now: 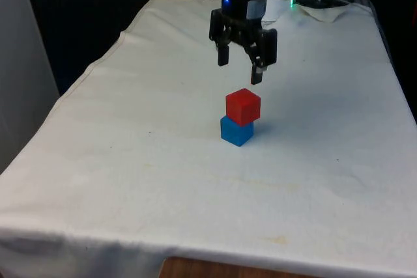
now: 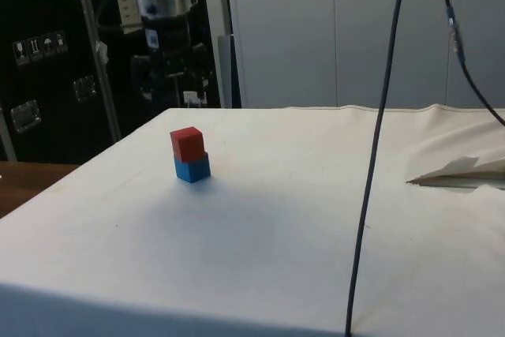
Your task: Stack the two cubes.
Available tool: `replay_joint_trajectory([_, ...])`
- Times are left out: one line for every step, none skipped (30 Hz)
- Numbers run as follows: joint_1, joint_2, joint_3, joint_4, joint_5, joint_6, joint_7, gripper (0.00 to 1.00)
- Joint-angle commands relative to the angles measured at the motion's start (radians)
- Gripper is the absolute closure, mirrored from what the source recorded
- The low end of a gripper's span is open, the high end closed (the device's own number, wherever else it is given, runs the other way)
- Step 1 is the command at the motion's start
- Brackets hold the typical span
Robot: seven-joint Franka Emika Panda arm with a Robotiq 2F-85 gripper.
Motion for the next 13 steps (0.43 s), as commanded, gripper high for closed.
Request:
replay_joint_trajectory([0.001,-0.011,0.0,-0.001,-0.003,-0.013,-0.004,0.0])
replay_joint_trajectory([0.0,0.0,0.0,0.0,0.0,0.0,0.0,0.0])
replay_joint_trajectory([0.001,-0.017,0.001,-0.001,-0.006,-0.02,-0.005,0.0])
replay_joint_trajectory([0.002,-0.031,0.002,-0.001,-0.012,-0.033,-0.007,0.0])
replay_joint_trajectory([0.002,-0.037,0.002,-0.002,-0.015,-0.037,-0.009,0.0])
replay_joint_trajectory([0.002,-0.044,0.003,-0.002,-0.017,-0.045,-0.011,0.0])
replay_joint_trajectory([0.002,-0.051,0.003,-0.002,-0.019,-0.051,-0.013,0.0])
replay_joint_trajectory([0.002,-0.057,0.004,-0.002,-0.021,-0.056,-0.015,0.0])
replay_joint_trajectory([0.002,-0.062,0.004,-0.002,-0.023,-0.062,-0.017,0.0])
replay_joint_trajectory([0.002,-0.075,0.006,-0.002,-0.029,-0.074,-0.02,0.0])
replay_joint_trajectory([0.002,-0.081,0.007,-0.001,-0.032,-0.08,-0.021,0.0])
replay_joint_trajectory([0.0,-0.065,0.006,0.001,-0.027,-0.066,-0.017,0.0])
replay_joint_trajectory([0.002,-0.081,0.007,-0.001,-0.032,-0.08,-0.021,0.0])
